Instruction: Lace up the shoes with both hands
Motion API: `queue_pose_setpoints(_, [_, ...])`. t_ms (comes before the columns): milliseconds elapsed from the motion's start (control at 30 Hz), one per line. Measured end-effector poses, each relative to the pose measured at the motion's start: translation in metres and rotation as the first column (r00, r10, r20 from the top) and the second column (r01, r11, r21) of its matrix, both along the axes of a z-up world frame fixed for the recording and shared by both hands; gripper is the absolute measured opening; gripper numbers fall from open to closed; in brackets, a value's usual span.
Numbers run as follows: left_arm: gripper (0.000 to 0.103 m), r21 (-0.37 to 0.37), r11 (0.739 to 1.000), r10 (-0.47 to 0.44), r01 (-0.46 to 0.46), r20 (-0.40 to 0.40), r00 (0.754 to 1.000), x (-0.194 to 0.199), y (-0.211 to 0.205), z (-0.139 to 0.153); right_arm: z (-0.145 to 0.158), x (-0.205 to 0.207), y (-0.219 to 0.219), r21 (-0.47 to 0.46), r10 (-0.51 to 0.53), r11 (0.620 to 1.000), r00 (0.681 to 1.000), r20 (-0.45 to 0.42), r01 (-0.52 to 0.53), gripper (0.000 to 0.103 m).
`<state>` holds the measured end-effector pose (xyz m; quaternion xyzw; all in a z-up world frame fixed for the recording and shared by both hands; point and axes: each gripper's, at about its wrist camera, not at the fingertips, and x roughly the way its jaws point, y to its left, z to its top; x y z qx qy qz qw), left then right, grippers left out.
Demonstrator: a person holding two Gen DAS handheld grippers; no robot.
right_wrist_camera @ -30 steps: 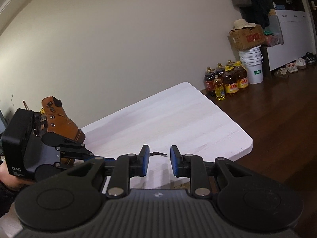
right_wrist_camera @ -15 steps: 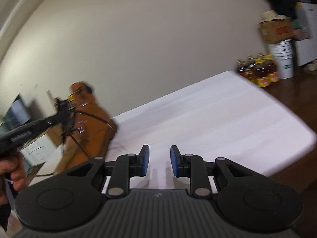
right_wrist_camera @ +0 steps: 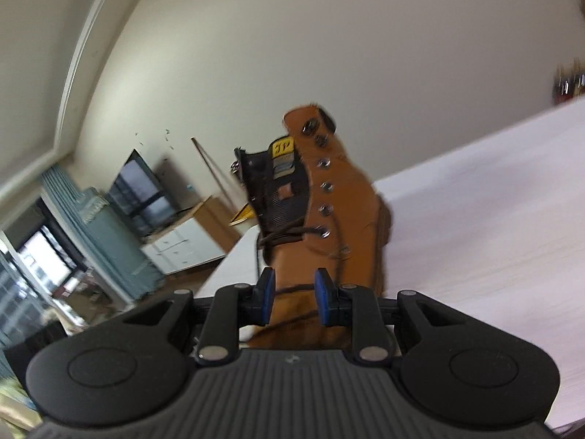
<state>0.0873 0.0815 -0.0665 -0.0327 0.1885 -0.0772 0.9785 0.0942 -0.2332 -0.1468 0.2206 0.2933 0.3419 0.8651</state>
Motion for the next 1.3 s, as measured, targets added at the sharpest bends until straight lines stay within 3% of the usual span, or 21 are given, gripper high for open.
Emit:
queue_pose_setpoints(67, [0.003,0.028,1.000,0.006,-0.006,0.024,1.000,-0.006,-0.006,-0.005,-0.009,0.009,0.003,0.089,0.020,0.996,0.995,-0.099,-0.011,0.028])
queue_pose_setpoints(200, [0.003,0.065,0.998,0.005,-0.010,0.069,0.998,-0.015,-0.013,-0.012,-0.023,0.019,0.012,0.160,0.051,0.987,0.975,-0.216,-0.016,0.028])
queue_pose_setpoints(433, [0.003,0.088,0.996,-0.015,0.003,0.135,0.991,-0.026,-0.013,-0.019,-0.046,0.034,0.013,0.284,0.066,0.957,0.908,-0.415,0.060,0.026])
queue_pose_setpoints(567, [0.003,0.086,0.996,-0.040,0.028,0.141,0.989,-0.030,-0.012,-0.018,-0.048,0.041,0.012,0.294,0.058,0.952,0.895,-0.442,0.083,0.026])
queue_pose_setpoints(967, [0.003,0.082,0.987,-0.145,0.137,0.095,0.985,-0.044,-0.021,-0.024,-0.041,0.046,0.021,0.232,0.041,0.971,0.922,-0.385,0.054,0.021])
queue_pose_setpoints(1133, [0.004,0.058,0.984,-0.172,0.166,0.104,0.980,-0.045,-0.029,-0.022,-0.015,0.030,0.043,-0.018,0.048,0.998,0.980,-0.192,-0.053,0.021])
queue_pose_setpoints(1300, [0.004,0.088,0.981,-0.183,0.173,0.118,0.976,-0.045,-0.041,-0.024,-0.002,0.007,0.067,-0.280,0.087,0.956,0.996,-0.022,-0.090,0.022])
